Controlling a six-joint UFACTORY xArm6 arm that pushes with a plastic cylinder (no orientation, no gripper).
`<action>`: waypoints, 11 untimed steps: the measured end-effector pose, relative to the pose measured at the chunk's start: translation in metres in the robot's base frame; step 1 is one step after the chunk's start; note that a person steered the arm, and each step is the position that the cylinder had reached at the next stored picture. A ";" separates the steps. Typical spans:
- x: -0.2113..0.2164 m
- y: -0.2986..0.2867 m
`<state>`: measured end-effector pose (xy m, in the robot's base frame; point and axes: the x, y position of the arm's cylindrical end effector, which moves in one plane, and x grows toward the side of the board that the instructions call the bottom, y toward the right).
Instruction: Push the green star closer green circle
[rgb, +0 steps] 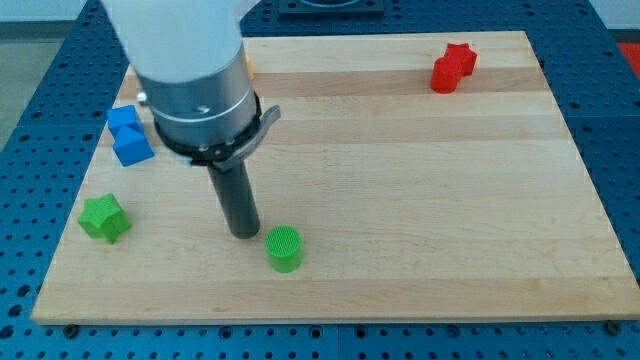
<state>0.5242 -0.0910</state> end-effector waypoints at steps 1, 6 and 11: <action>0.018 0.035; -0.054 -0.197; 0.007 -0.197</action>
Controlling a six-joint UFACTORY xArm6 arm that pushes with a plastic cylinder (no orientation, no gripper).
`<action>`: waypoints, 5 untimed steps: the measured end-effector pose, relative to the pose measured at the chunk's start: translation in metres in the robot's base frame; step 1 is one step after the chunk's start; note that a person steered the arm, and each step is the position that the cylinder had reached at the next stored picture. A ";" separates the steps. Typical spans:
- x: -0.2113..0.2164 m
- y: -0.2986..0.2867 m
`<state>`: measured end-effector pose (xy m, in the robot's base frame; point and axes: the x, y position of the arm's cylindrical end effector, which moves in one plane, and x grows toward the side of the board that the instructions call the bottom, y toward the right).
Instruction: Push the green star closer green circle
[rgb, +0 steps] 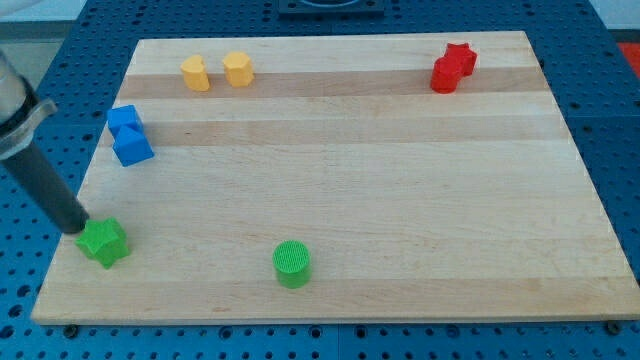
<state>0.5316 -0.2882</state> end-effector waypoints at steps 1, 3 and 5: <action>0.014 0.039; 0.031 0.091; 0.044 0.125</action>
